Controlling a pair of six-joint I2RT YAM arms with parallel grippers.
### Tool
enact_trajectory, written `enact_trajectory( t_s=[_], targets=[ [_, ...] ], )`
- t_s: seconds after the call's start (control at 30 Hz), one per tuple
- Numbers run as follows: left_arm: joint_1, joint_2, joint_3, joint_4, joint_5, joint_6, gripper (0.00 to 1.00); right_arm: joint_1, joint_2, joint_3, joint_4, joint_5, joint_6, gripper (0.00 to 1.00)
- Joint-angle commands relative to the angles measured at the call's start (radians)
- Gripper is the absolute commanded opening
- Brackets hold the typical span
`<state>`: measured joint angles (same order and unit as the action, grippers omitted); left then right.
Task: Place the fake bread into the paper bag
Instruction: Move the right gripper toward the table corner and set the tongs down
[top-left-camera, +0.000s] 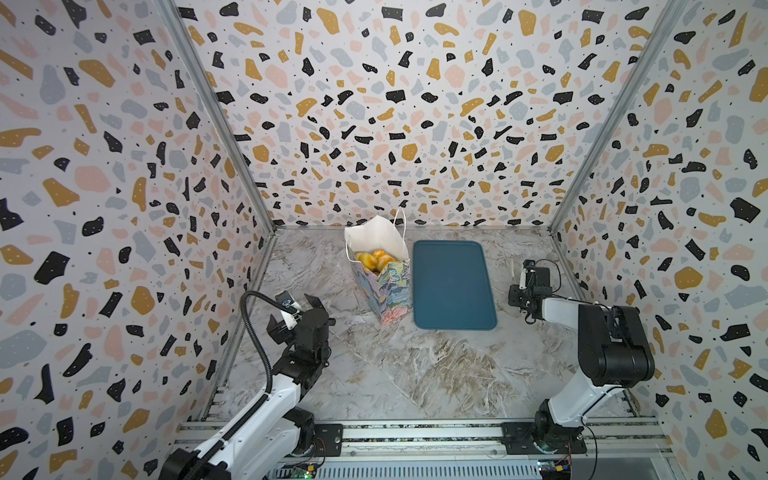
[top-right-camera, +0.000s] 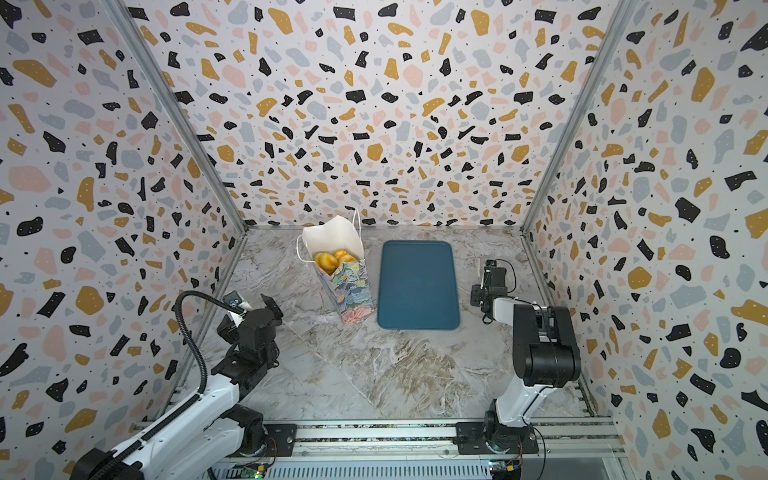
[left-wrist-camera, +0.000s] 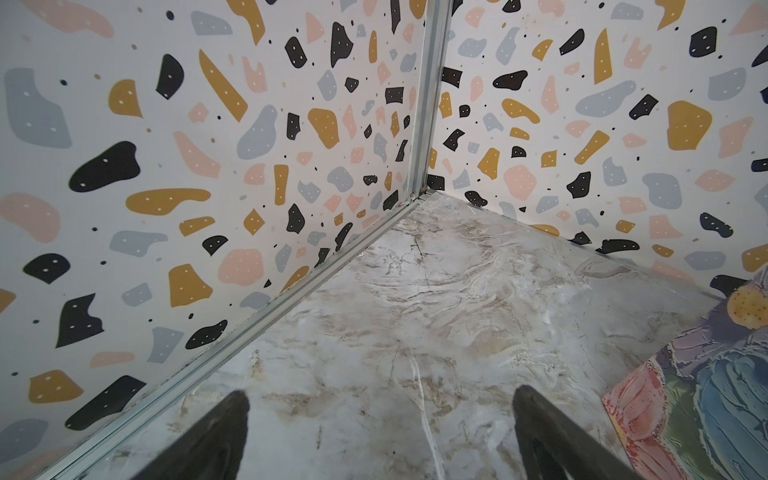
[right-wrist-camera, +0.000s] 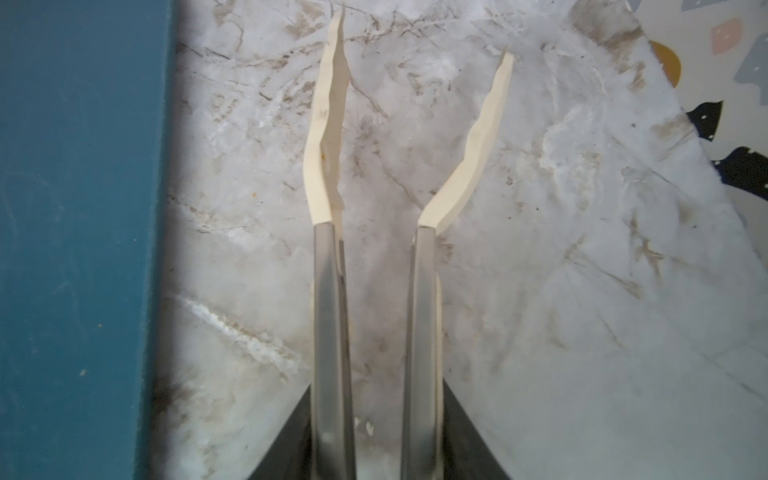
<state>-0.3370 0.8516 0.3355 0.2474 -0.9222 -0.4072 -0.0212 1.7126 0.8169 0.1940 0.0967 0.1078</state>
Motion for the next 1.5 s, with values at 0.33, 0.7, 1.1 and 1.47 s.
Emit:
enact_trajectory(
  t_s=[0.33, 0.7, 1.1, 1.47],
  targets=[
    [-0.001, -0.025, -0.032, -0.011, -0.023, -0.009, 1.0, -0.034, 0.024, 0.05, 0.005, -0.067, 0.005, 0.54],
    [-0.002, -0.049, -0.029, -0.071, -0.092, -0.037, 0.99, -0.038, 0.01, 0.036, -0.013, -0.092, 0.034, 0.68],
    [-0.002, -0.096, -0.062, -0.029, -0.113, -0.028, 0.99, -0.039, -0.129, -0.01, -0.033, -0.094, 0.068, 0.99],
    [-0.002, -0.112, -0.168, 0.203, -0.109, 0.113, 1.0, -0.039, -0.377, -0.16, 0.041, -0.089, 0.128, 0.99]
  ],
)
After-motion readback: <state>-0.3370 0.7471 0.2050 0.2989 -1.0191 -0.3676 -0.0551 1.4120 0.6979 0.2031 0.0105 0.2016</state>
